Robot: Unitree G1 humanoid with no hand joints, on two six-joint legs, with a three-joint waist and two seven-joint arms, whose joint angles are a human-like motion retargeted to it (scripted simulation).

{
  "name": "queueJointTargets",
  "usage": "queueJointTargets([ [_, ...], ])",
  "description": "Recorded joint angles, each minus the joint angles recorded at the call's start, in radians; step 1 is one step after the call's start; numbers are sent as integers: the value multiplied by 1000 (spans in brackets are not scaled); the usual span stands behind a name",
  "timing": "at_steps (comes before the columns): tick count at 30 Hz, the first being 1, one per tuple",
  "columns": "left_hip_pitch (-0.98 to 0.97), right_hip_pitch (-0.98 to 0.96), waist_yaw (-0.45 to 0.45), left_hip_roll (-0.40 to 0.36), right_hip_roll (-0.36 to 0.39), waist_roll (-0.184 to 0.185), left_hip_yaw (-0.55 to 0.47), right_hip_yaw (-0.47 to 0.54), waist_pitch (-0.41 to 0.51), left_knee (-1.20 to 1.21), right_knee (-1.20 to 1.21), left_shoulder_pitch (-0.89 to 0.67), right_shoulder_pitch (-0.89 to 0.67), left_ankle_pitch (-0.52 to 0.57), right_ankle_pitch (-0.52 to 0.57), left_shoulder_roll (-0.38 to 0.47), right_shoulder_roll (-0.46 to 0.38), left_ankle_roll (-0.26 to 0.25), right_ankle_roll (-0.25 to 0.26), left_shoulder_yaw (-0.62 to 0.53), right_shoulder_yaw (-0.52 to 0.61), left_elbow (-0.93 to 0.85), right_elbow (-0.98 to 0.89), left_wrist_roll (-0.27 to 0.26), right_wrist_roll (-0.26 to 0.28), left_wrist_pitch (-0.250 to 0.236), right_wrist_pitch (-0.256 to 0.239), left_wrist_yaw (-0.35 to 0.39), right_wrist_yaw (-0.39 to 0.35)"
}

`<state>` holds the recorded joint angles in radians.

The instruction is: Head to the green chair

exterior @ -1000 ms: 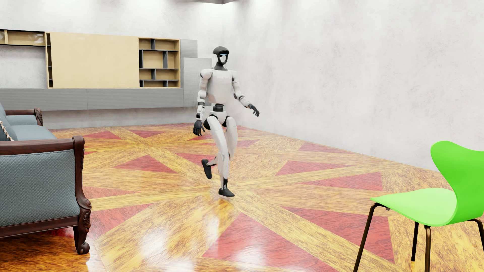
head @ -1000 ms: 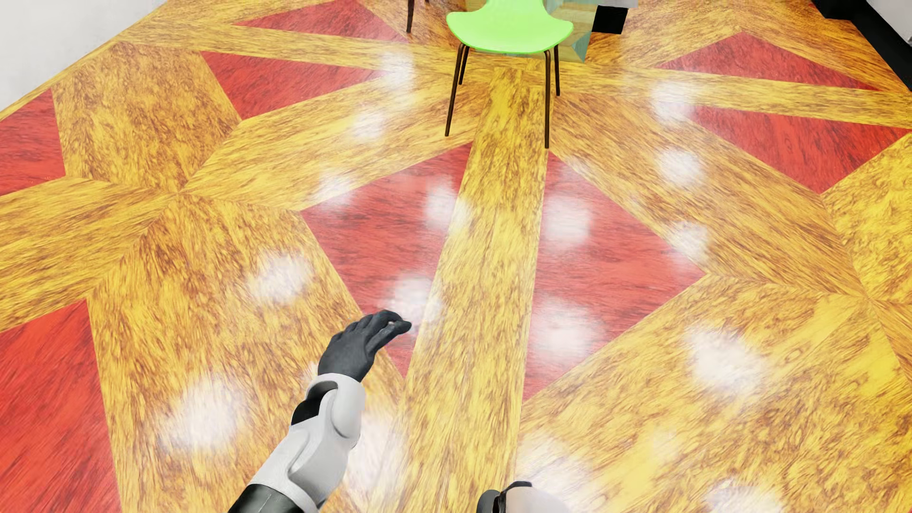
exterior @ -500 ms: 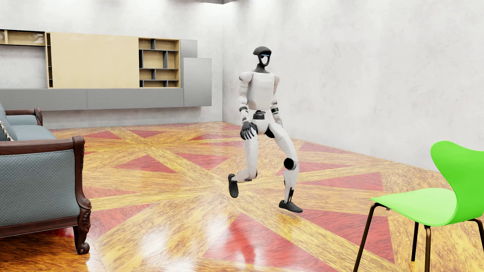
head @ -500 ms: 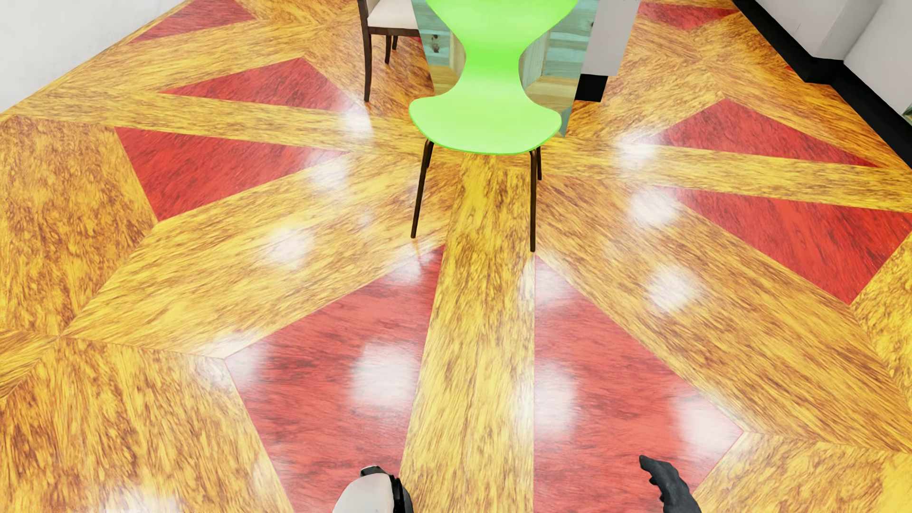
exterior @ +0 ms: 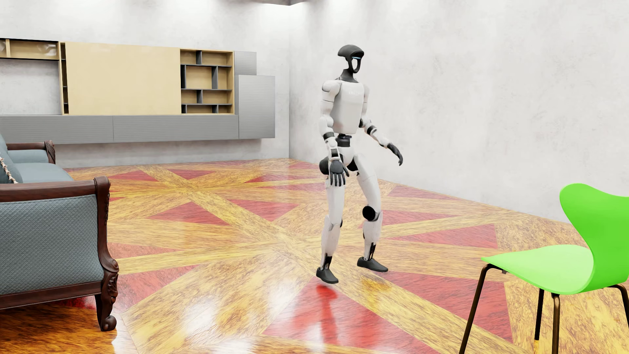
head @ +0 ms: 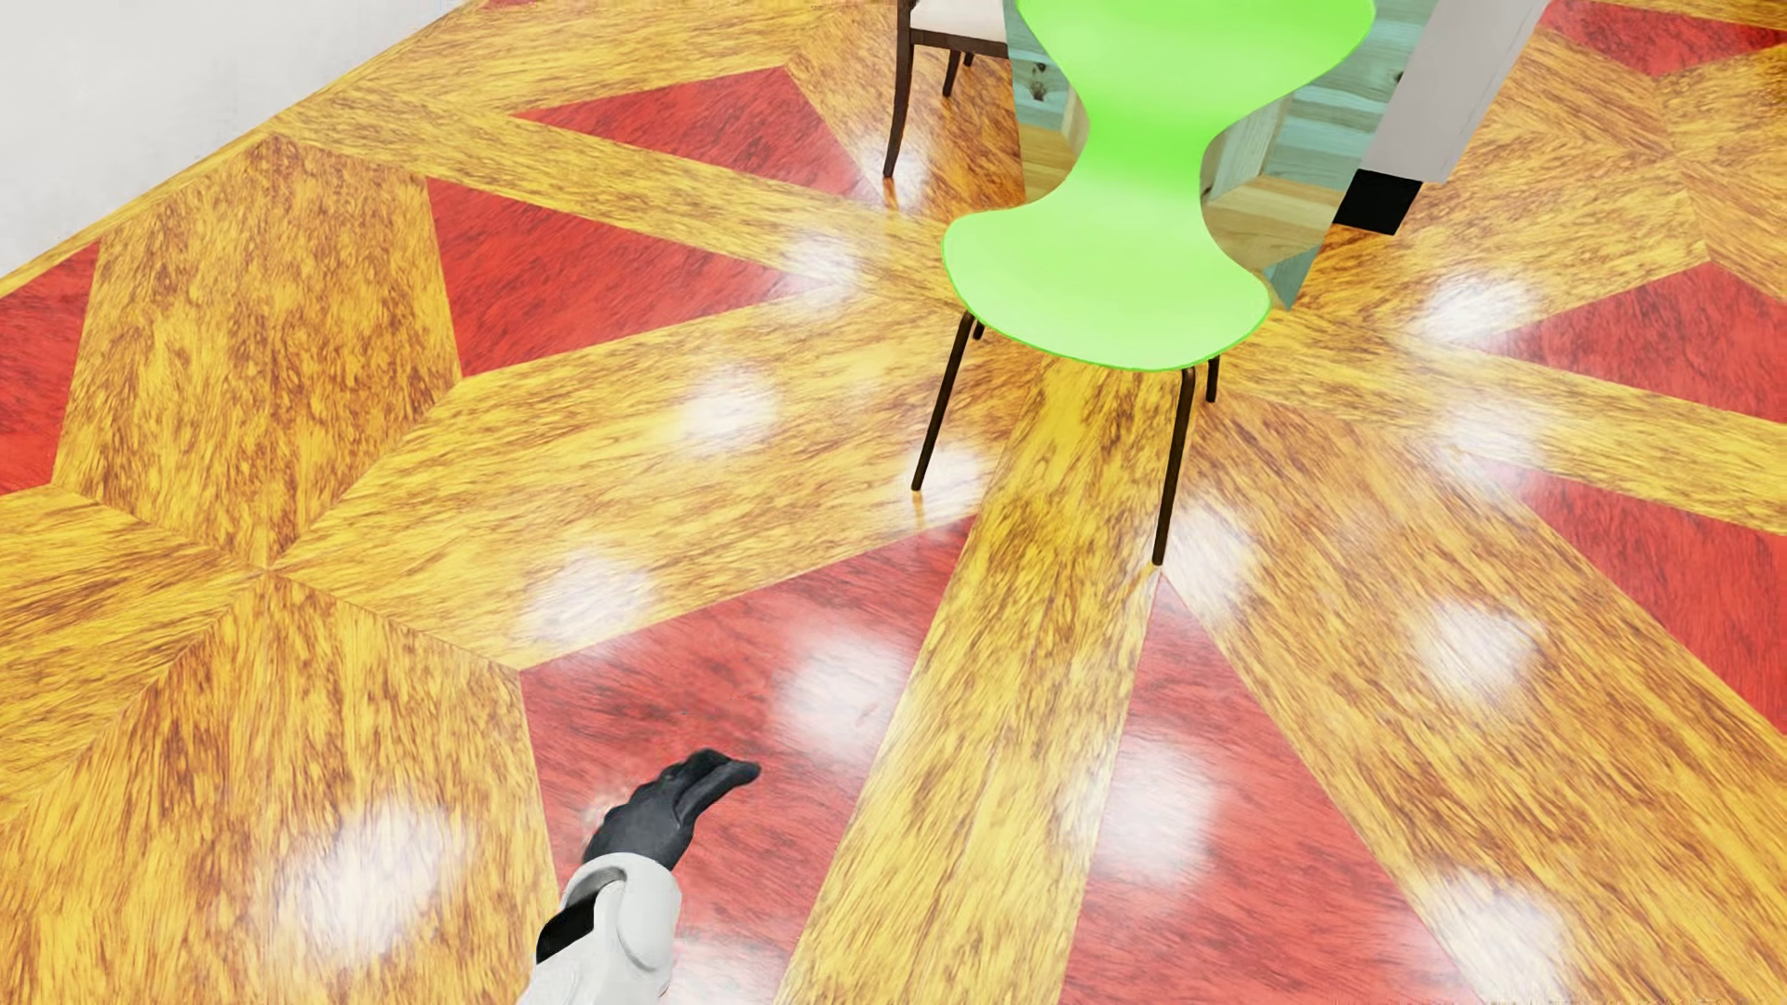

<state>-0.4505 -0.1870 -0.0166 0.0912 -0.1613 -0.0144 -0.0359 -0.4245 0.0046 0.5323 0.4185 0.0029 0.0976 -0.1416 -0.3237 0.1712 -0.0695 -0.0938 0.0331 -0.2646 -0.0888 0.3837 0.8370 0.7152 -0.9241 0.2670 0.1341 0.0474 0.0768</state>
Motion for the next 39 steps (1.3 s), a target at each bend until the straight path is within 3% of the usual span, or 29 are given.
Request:
queueJointTargets([
  [2, 52, 30, 0, 42, 31, 17, 49, 33, -7, 47, -59, 38, -28, -46, 12, 7, 2, 21, 1, -18, -6, 182, -26, 8, 16, 82, -14, -91, -19],
  [5, 181, 46, -4, 89, 72, 46, 152, 120, -28, -99, -122, 140, -61, -73, 36, -12, 31, -3, 1, -9, -70, 417, -77, -98, 82, 156, -44, -119, -91],
  [8, 259, 24, -6, 100, 79, 65, 252, 194, -41, -202, -107, 227, -46, -68, 33, -22, 58, 8, 6, -94, -131, 553, -103, -118, 147, 163, -68, -203, -162],
  [10, 270, 19, -2, 98, 75, 68, 274, 213, -43, -203, -95, 256, -9, -74, 27, -18, 66, 13, 11, -105, -152, 557, -97, -138, 155, 154, -59, -240, -163],
  [13, 271, 31, 7, 91, 64, 65, 273, 205, -44, -184, -92, 235, 44, -90, 20, -7, 68, 20, 18, -66, -180, 506, -22, -165, 131, 152, 6, -155, -129],
  [16, 273, 40, 14, 74, 46, 57, 254, 183, -44, -187, -80, 165, 77, -97, 7, 9, 57, 25, 25, -50, -179, 428, 81, -156, 63, 115, 99, -46, -49],
  [18, 267, 42, 13, 63, 35, 49, 237, 167, -44, -185, -74, 109, 98, -100, -1, 8, 57, 26, 29, -34, -177, 372, 102, -165, 27, 83, 114, -2, -7],
  [22, 255, 46, 2, 48, 21, 37, 221, 148, -45, -180, -84, 44, 128, -108, 0, 10, 80, 31, 36, -31, -213, 261, 27, -161, 35, 33, 58, 46, -46],
  [25, 257, 38, -2, 48, 19, 31, 240, 165, -44, -176, -83, 51, 111, -113, 6, 13, 80, 37, 40, -36, -197, 226, -26, -157, 38, 18, 11, 34, -88],
  [28, 258, 23, -1, 55, 23, 26, 271, 196, -40, -163, -76, 75, 82, -122, 13, 11, 63, 42, 44, -49, -150, 273, -78, -162, 46, 34, -27, 17, -71],
  [33, 270, 17, 0, 64, 31, 17, 316, 239, -37, -160, -86, 121, 70, -143, 10, 6, 43, 49, 55, -85, -112, 442, -152, -191, 97, 101, -65, -16, -84],
  [37, 241, -7, 0, 72, 32, 13, 314, 259, -31, -105, -59, 146, 87, -211, -42, 25, 38, 43, 63, -129, -122, 512, -132, -212, 108, 127, -52, -92, -97],
  [39, 225, -63, -3, 77, 23, 9, 319, 275, -21, -58, 54, 155, 108, -260, -89, 34, 32, 30, 51, -113, -134, 511, -107, -238, 98, 139, -32, -84, -106],
])
